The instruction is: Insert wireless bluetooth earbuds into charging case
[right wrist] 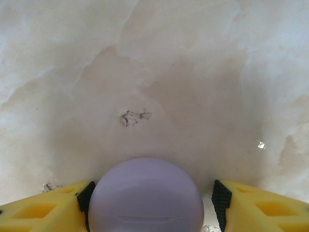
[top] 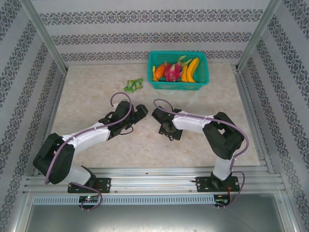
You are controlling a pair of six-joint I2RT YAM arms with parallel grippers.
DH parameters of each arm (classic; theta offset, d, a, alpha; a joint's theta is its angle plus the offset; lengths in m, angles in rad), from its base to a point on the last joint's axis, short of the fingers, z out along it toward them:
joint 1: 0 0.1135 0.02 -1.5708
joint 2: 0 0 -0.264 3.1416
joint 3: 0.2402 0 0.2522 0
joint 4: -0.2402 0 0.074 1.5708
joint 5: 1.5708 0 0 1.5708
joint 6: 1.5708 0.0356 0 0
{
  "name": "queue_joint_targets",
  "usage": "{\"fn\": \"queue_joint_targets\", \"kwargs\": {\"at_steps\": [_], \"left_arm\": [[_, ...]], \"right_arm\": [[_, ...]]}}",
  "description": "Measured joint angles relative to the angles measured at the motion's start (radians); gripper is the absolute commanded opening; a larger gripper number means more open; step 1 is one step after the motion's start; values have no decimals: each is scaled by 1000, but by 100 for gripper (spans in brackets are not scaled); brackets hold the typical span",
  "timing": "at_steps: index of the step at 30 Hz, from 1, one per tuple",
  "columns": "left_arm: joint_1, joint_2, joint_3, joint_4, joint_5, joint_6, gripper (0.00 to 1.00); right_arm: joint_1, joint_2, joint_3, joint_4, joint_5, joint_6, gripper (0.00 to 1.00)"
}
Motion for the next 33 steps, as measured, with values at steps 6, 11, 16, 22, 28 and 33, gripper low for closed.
{"fn": "queue_joint_targets", "kwargs": {"at_steps": [6,11,16,22,28,33], "left_arm": [[-8,18,0,0,-1,0,100],[-11,26,0,0,-4,0,100],[-11,27,0,0,-8,2,100],[-11,23,-20,34,-7,52,100],[-11,14,-138,199,47,139,100],[-11,14,-244,372,112,195,98]], "right_arm": [[0,6,10,-9,0,0,58],[3,13,23,-16,0,0,50],[7,13,24,-18,5,-5,44],[7,1,15,-6,7,-23,41],[-7,-43,-3,59,-10,-42,41],[-48,-93,-3,116,-39,-42,41]]}}
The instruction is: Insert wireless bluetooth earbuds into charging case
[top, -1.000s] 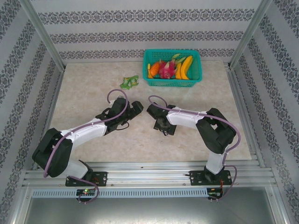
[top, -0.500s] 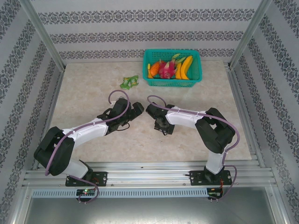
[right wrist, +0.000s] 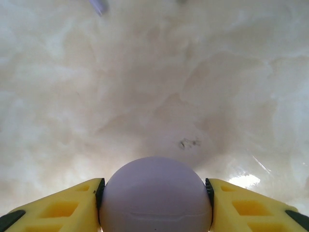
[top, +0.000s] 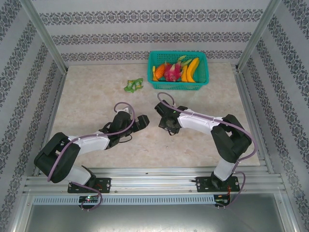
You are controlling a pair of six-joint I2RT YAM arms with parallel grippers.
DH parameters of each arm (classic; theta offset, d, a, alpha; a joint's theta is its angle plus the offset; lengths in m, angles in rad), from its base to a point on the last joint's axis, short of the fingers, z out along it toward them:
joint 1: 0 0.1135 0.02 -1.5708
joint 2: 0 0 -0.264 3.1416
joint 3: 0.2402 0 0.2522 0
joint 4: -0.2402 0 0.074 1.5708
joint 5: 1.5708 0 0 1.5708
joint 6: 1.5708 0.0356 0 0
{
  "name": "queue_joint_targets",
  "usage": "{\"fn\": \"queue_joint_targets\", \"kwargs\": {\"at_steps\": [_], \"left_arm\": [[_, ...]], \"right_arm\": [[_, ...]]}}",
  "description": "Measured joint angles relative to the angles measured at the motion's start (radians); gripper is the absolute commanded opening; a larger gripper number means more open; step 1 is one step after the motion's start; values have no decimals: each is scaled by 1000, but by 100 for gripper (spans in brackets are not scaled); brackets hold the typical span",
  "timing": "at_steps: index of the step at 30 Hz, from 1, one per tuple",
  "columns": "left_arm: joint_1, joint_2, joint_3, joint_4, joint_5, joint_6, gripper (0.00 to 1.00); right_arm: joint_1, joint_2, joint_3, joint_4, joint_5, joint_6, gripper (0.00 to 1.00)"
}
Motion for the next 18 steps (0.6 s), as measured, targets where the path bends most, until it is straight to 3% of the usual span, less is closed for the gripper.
{"fn": "queue_joint_targets", "kwargs": {"at_steps": [9,18], "left_arm": [[-6,103,-93,323,99,47,83],[-72,269,-88,557,132,65,68]], "right_arm": [[-71,-5,5,78,-91,28,41],[-109,-5,29,140,-170,80,40]]}}
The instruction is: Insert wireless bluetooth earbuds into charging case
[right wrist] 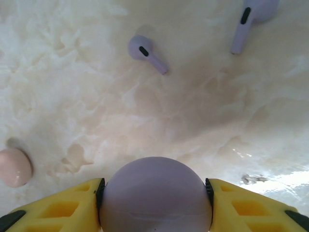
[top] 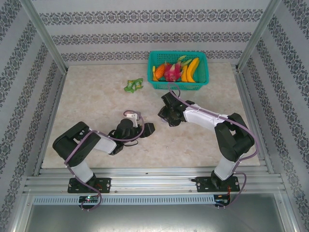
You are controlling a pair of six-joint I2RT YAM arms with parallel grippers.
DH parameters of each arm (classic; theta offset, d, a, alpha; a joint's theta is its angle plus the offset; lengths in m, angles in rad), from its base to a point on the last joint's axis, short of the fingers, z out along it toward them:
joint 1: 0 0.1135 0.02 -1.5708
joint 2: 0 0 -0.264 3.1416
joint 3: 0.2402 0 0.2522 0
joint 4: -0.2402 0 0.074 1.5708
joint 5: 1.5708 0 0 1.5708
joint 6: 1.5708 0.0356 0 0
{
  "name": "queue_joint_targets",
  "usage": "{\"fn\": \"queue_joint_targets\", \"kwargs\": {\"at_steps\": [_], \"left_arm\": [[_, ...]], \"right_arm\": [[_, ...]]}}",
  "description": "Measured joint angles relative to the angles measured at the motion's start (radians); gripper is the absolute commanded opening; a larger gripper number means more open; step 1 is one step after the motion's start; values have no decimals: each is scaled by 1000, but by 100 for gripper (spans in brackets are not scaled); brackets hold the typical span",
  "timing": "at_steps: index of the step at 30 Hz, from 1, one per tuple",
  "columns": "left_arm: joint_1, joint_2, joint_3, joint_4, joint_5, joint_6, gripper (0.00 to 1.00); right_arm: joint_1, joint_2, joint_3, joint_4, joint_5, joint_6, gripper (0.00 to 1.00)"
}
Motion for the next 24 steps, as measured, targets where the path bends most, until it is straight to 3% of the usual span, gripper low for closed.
{"fn": "queue_joint_targets", "kwargs": {"at_steps": [9,24], "left_arm": [[-54,135,49,163,-37,-19,65],[-79,239,143,262,-110,-55,54]], "right_arm": [[-6,0,1,36,-48,40,40],[-6,0,-18,75,-87,67,38]]}}
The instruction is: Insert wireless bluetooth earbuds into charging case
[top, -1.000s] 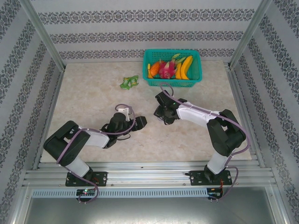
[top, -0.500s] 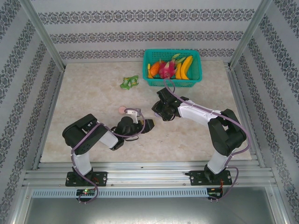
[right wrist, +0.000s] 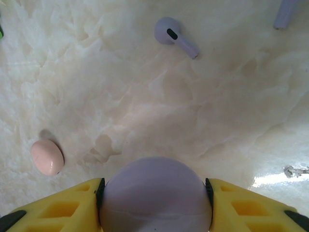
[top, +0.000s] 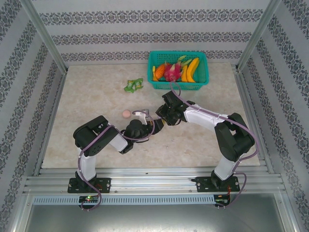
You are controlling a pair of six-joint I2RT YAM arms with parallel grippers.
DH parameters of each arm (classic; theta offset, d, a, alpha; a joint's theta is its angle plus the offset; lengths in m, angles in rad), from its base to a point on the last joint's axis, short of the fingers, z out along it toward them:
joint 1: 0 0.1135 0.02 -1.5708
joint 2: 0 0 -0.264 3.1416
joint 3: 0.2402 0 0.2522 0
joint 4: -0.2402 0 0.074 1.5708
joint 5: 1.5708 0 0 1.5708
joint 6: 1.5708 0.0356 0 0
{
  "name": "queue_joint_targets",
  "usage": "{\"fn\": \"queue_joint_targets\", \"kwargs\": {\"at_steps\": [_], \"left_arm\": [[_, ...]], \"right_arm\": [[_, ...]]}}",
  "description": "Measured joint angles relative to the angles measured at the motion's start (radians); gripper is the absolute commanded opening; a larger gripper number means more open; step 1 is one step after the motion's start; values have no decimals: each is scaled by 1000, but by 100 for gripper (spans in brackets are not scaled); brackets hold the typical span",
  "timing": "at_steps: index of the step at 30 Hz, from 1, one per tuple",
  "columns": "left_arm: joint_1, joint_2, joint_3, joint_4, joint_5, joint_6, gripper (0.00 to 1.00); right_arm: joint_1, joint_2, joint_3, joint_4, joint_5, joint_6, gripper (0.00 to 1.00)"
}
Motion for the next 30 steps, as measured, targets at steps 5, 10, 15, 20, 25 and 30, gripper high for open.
{"fn": "queue_joint_targets", "kwargs": {"at_steps": [5,10,15,20,25,30], "left_arm": [[0,21,12,24,-21,-9,50],[0,33,24,43,-35,-21,49],[-1,53,25,65,-50,-32,45],[-1,68,25,95,-66,-47,41],[-1,72,26,106,-81,-52,37],[-1,81,40,119,-86,-56,33]], "right_arm": [[0,0,-13,7,-5,8,38],[0,-3,-19,20,-8,18,38],[1,-17,-42,55,-25,50,37],[1,-20,-54,81,-34,85,37],[1,-22,-56,90,-39,103,37],[1,-26,-58,101,-39,119,37]]}}
